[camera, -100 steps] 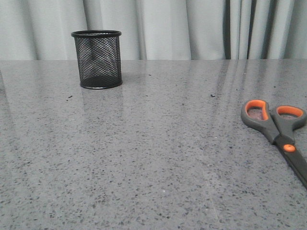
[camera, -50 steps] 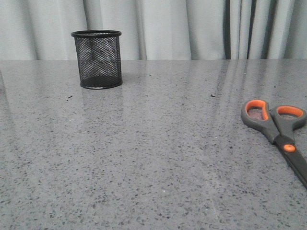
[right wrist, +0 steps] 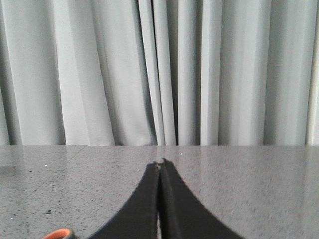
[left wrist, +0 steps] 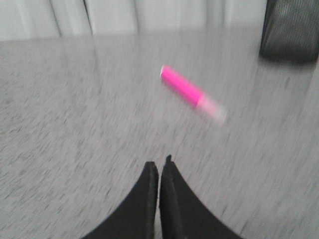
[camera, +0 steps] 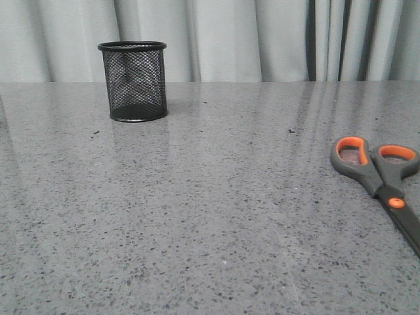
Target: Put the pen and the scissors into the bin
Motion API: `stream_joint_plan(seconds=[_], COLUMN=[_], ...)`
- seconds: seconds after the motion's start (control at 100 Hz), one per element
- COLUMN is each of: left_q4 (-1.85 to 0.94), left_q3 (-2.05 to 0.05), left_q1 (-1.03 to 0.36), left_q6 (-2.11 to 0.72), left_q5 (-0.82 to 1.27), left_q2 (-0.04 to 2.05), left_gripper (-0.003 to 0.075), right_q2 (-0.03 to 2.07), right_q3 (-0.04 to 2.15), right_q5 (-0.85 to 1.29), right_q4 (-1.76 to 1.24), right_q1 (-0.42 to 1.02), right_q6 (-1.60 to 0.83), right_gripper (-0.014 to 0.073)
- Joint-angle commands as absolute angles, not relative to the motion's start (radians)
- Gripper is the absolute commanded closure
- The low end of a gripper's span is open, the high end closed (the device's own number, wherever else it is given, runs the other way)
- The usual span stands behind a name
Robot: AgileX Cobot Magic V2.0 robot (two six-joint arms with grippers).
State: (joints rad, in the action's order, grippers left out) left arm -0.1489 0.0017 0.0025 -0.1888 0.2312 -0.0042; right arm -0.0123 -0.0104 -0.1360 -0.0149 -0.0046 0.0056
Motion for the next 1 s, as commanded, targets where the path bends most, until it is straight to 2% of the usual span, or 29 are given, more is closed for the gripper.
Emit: stream_joint_plan(seconds=[0.0, 0.16, 0.29, 0.34, 0.45, 0.52, 0.57, 0.64, 0.709, 0.739, 0.809, 0.989], left_q4=[-0.395, -0.777, -1.202, -1.283, -1.163, -0.995, -0.895, -0.817, -0.808, -0.808, -0.776, -0.594], left_q3=[0.045, 0.045, 0.039, 0.033, -0.014, -0.083, -0.138, -0.218, -0.297, -0.338, -0.427, -0.672], left_q1=[0.005, 0.005, 0.005, 0.005, 0.005, 0.005, 0.005, 0.005, 0.005, 0.005, 0.005, 0.005], left_q6=[-0.178, -0.178, -0.178, -0.178, -0.189, -0.215, -0.227, -0.228, -0.228, -0.228, -0.228, -0.176], left_q5=[0.019, -0.123, -0.133, -0.127, -0.053, 0.01, 0.044, 0.077, 0.105, 0.129, 0.21, 0.431], left_q2=[-0.037, -0.037, -0.037, -0.037, -0.034, -0.012, 0.016, 0.08, 0.169, 0.211, 0.333, 0.675], left_gripper=[0.0739, 0.0739, 0.0739, 0.0739, 0.0729, 0.0661, 0.056, 0.0412, 0.0329, 0.0332, 0.0363, 0.0447], right_q2=[-0.029, -0.029, -0.029, -0.029, -0.029, -0.021, -0.003, 0.034, 0.087, 0.109, 0.17, 0.304], right_q3=[-0.024, -0.024, -0.02, -0.008, 0.054, 0.114, 0.154, 0.202, 0.242, 0.259, 0.301, 0.383], right_q5=[-0.161, -0.127, -0.188, -0.187, -0.113, -0.032, 0.017, 0.049, 0.07, 0.09, 0.15, 0.265], right_q4=[-0.11, -0.202, -0.235, -0.24, -0.24, -0.24, -0.24, -0.24, -0.24, -0.24, -0.24, -0.24], right_q1=[-0.008, -0.008, -0.008, -0.008, -0.008, -0.007, -0.007, -0.007, -0.007, -0.007, -0.007, -0.007], right_q6=[0.015, 0.015, 0.097, 0.152, 0.18, 0.18, 0.18, 0.18, 0.18, 0.18, 0.18, 0.18], right_gripper=[0.0662, 0.0662, 0.0662, 0.0662, 0.066, 0.0629, 0.0571, 0.0445, 0.03, 0.0237, 0.0152, 0.0141])
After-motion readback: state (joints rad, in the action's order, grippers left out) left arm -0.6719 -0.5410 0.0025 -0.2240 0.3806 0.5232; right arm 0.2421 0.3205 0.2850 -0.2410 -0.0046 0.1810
